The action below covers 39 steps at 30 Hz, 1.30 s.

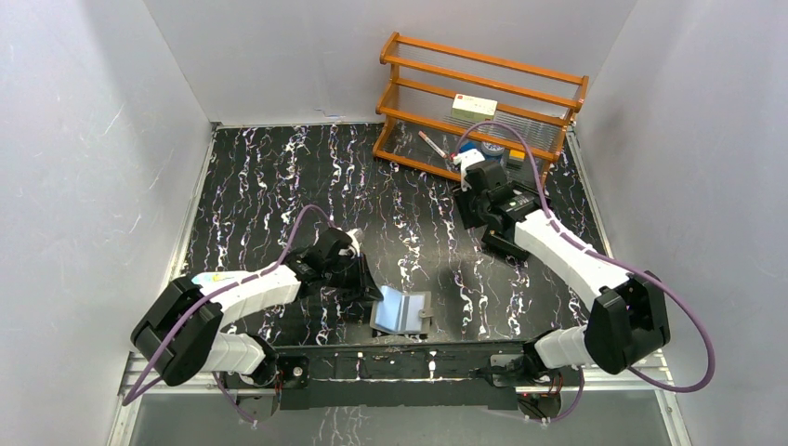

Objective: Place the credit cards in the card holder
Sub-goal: Move the storage box to the center of the board.

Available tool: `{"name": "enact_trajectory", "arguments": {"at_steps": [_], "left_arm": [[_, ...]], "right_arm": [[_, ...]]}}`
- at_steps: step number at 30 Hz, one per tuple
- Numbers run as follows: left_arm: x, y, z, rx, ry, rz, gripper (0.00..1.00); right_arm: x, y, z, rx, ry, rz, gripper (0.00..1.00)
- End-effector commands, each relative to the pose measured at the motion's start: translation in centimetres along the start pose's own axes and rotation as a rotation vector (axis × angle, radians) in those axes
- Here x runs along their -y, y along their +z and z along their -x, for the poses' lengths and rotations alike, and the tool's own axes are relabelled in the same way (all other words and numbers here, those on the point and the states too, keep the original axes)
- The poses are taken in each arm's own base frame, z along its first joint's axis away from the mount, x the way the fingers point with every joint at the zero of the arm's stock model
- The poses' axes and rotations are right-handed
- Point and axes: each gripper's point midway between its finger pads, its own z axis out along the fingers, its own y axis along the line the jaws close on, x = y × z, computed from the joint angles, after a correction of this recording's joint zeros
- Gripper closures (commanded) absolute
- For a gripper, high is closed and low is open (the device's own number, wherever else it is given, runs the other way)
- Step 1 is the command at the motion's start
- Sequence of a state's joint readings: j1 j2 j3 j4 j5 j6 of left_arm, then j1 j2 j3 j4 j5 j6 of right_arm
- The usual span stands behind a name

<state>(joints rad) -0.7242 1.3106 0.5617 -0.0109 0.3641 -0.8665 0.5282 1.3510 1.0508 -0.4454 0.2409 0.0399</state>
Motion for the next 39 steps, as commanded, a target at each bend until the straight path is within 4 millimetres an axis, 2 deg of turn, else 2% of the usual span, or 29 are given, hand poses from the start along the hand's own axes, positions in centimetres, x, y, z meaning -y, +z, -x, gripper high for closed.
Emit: {"name": "enact_trajectory", "arguments": {"at_steps": [1, 4, 10, 13, 17, 20, 25, 30, 35, 39], "left_arm": [[1.5, -0.9, 0.8, 0.014, 0.046, -0.059, 0.97], [1.5, -1.1, 0.7, 0.01, 0.055, -0.054, 0.96], [2.9, -1.3, 0.4, -0.011, 0.043, -0.131, 0.96], [3.5, -1.4, 0.3, -0.019, 0.056, -0.16, 0.96], [3.9, -1.4, 0.5, -0.019, 0.07, -0.173, 0.96], [4.0, -1.4, 0.3, -0.024, 0.066, -0.187, 0.96], [4.0, -1.2, -0.5, -0.037, 0.034, -0.237, 0.95], [4.4, -1.2, -0.8, -0.044, 0.011, -0.28, 0.95], [5.5, -1.7, -0.1, -0.028, 0.039, -0.301, 0.94], [5.4, -2.0, -0.1, -0.027, 0.052, -0.284, 0.94]], "right_arm": [[4.8, -0.2, 2.2, 0.065, -0.178, -0.088, 0.51], [8.3, 0.2, 1.7, 0.014, -0.21, -0.169, 0.49], [12.6, 1.9, -0.1, -0.096, -0.235, -0.213, 0.49], [14.0, 2.1, -0.8, -0.144, -0.249, -0.245, 0.51], [15.8, 2.3, -0.5, -0.117, -0.274, -0.286, 0.54], [16.7, 3.3, -0.8, -0.118, -0.303, -0.307, 0.51], [17.0, 5.3, -1.5, -0.157, -0.378, -0.302, 0.49], [17.9, 6.4, -2.0, -0.144, -0.419, -0.363, 0.5], [18.9, 7.5, -1.9, -0.141, -0.444, -0.418, 0.48], [19.4, 7.8, -1.9, -0.136, -0.489, -0.448, 0.48]]}}
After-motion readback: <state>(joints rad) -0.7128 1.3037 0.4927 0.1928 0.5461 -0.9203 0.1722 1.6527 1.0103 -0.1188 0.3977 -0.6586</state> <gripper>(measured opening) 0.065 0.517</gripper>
